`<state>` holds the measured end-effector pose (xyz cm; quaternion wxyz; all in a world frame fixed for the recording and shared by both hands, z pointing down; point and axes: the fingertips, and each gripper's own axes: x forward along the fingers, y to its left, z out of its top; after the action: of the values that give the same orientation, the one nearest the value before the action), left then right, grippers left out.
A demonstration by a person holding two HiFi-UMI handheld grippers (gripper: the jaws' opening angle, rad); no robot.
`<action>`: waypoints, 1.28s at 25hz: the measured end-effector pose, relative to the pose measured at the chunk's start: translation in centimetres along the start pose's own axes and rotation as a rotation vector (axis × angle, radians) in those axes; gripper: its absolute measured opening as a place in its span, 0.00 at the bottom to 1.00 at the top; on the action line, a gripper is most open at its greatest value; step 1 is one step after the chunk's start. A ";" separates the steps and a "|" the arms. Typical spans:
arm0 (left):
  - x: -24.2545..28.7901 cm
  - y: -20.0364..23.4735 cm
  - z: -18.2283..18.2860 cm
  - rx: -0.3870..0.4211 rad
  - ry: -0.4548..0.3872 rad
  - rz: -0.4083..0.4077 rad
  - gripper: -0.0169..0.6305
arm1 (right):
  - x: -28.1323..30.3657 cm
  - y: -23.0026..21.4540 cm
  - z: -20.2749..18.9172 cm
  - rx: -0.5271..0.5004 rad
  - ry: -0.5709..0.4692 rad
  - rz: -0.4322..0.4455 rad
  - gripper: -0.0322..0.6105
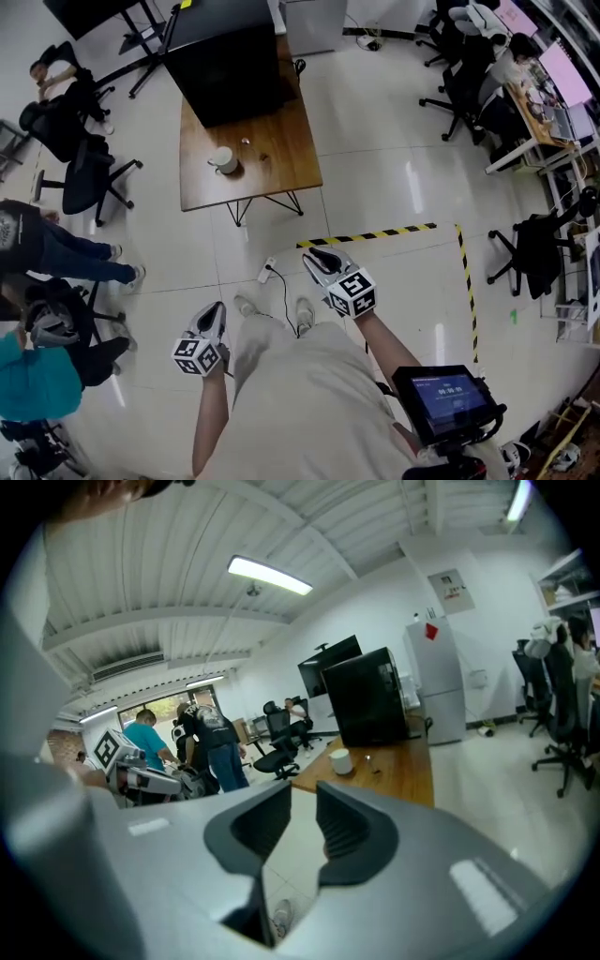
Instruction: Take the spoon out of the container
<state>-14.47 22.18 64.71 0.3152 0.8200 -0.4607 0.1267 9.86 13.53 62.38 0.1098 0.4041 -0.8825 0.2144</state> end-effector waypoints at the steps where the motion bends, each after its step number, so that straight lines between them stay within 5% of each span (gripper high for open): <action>1: -0.1 0.1 -0.2 -0.002 -0.003 0.005 0.02 | 0.1 0.2 0.2 -0.005 -0.004 0.009 0.18; 7: 0.7 0.1 1.3 0.029 -0.016 -0.007 0.02 | 0.7 2.1 1.0 -0.004 0.012 0.104 0.36; 12: 1.1 0.6 3.2 0.070 -0.031 -0.020 0.02 | 0.3 2.4 0.7 -0.063 0.071 0.074 0.37; 26: 1.1 1.5 6.1 0.083 -0.019 -0.069 0.02 | -2.6 0.3 8.2 -0.313 -0.115 -0.302 0.30; 32: 2.1 0.2 6.2 0.109 -0.009 -0.086 0.02 | -5.1 0.2 9.9 -0.421 -0.157 -0.399 0.28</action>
<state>-13.97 16.74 61.08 0.2731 0.8555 -0.4190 0.1341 12.84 12.40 51.66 0.1624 0.5533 -0.8164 -0.0311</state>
